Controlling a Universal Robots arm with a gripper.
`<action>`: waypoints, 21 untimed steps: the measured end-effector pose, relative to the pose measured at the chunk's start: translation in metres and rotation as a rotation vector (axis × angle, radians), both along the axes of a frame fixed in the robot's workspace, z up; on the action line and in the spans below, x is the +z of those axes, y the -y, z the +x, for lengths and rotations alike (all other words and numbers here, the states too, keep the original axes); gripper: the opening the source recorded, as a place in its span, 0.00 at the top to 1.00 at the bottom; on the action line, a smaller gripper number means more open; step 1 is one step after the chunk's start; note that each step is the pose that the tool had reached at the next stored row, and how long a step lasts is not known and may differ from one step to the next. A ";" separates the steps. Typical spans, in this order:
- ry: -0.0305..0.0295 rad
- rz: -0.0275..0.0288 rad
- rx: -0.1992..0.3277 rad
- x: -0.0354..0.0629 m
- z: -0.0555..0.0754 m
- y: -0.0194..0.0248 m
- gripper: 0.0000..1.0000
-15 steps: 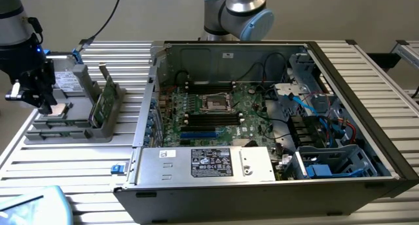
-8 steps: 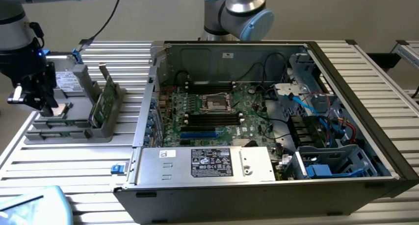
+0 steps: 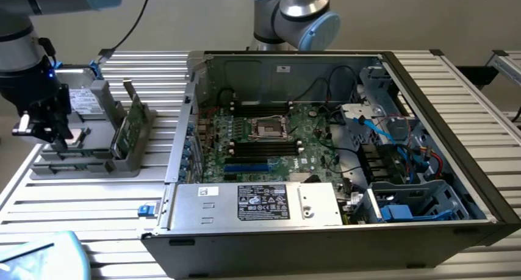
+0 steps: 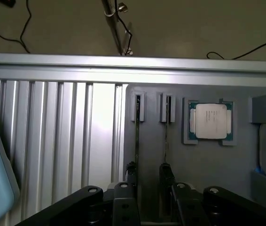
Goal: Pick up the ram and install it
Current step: 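Pick up the ram and move it above insertion slot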
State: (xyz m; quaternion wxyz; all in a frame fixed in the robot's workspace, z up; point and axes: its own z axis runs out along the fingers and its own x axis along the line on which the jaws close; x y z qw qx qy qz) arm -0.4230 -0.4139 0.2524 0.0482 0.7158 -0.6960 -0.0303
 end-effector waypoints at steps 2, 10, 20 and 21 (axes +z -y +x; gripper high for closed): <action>0.0008 0.0001 0.001 -0.0037 -0.001 0.0000 0.66; 0.0039 0.0000 0.004 -0.0183 -0.005 0.0000 0.66; 0.0045 0.0001 0.031 -0.0355 -0.005 0.0082 0.66; 0.0045 0.0001 0.033 -0.0370 -0.005 0.0094 0.66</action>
